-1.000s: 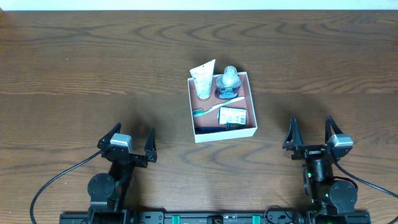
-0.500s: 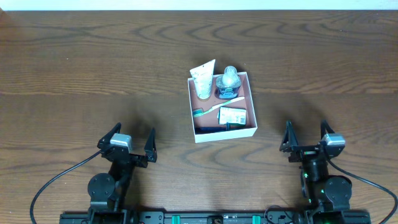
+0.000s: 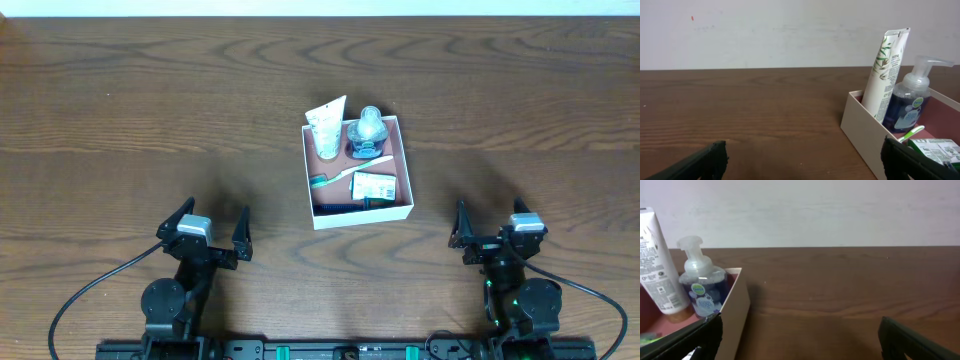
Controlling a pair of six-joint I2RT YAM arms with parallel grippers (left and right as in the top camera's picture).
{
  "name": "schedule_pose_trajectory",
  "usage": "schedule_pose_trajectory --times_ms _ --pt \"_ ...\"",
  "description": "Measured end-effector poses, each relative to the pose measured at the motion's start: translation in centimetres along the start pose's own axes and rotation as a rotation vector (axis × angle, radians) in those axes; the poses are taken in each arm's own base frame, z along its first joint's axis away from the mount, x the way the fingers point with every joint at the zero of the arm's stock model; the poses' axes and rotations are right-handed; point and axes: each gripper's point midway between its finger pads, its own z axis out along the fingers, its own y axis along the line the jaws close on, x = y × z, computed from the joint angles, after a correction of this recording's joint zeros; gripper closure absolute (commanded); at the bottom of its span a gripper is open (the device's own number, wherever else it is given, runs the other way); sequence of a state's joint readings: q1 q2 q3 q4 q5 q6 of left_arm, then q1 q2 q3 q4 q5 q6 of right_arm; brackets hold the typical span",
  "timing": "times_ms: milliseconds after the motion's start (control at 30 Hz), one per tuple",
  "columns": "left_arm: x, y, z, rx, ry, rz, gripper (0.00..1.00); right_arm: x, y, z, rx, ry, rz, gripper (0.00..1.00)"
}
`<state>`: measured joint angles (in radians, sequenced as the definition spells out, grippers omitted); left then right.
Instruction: Pack container
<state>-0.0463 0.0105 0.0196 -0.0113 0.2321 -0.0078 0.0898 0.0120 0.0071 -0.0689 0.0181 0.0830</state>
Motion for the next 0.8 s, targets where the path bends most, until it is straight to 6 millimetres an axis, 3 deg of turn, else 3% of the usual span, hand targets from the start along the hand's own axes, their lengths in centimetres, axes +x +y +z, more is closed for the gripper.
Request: schedule_pose_trajectory --times_ms 800 --pt "0.0 0.0 0.0 0.0 0.0 0.0 0.02 0.0 0.01 0.0 0.0 0.0 -0.039 0.01"
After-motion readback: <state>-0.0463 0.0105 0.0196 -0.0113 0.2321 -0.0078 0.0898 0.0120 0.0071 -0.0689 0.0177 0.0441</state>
